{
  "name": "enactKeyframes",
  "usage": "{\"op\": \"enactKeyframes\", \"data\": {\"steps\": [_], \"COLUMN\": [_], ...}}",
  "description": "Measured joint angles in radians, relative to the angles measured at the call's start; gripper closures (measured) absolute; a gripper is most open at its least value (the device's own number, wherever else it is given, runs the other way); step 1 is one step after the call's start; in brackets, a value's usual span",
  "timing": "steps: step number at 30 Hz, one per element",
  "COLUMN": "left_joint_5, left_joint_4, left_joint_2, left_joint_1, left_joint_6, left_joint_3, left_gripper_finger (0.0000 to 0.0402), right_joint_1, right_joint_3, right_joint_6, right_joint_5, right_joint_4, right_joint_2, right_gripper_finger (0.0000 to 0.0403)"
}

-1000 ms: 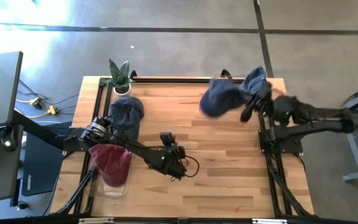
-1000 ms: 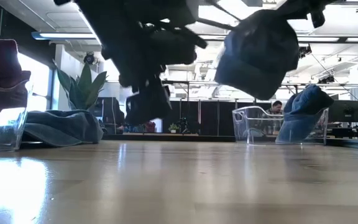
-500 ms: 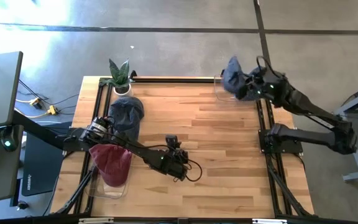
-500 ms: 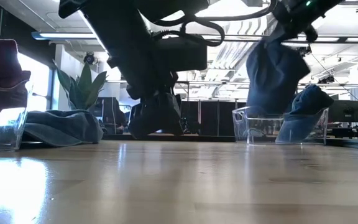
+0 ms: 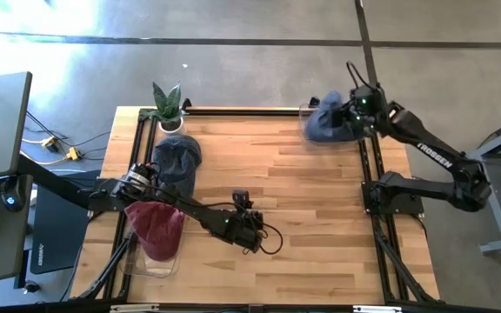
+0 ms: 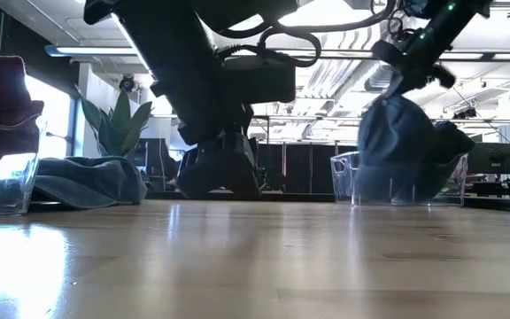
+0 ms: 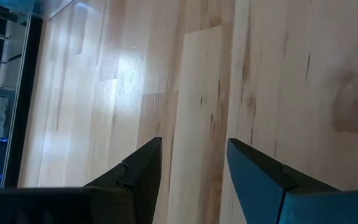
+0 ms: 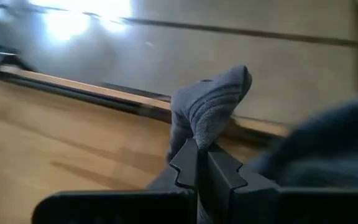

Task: Pick & Place hat
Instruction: Put the top dark blue cap into the top transparent bin

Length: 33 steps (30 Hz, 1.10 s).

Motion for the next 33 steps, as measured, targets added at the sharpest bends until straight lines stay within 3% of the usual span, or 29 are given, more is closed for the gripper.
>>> {"op": "enactKeyframes", "data": {"steps": [5, 12, 24, 28, 31, 33], "left_joint_5": [0.000, 0.001, 0.005, 0.008, 0.020, 0.020], "left_joint_4": [0.006, 0.011, 0.026, 0.041, 0.042, 0.042], "left_joint_2": [0.000, 0.000, 0.000, 0.000, 0.000, 0.000], "left_joint_1": [0.000, 0.000, 0.000, 0.000, 0.000, 0.000], "left_joint_6": [0.007, 0.007, 0.029, 0.037, 0.037, 0.037], "left_joint_3": [0.000, 0.000, 0.000, 0.000, 0.000, 0.000], "left_gripper_finger": [0.0227, 0.0227, 0.0227, 0.0227, 0.0227, 0.0227], "right_joint_1": [-0.017, -0.016, -0.035, -0.004, 0.014, 0.018], "right_joint_3": [0.113, 0.116, 0.234, 0.219, 0.166, 0.122], "right_joint_6": [0.010, -0.051, -0.159, -0.190, -0.219, -0.220], "right_joint_5": [0.135, 0.177, 0.278, 0.141, -0.052, -0.125], "right_joint_4": [-0.226, -0.250, -0.224, -0.182, -0.122, -0.078], "right_joint_2": [0.048, 0.131, 0.179, 0.179, 0.196, 0.222], "right_gripper_finger": [0.0395, 0.0381, 0.0236, 0.0228, 0.0245, 0.0266]}}
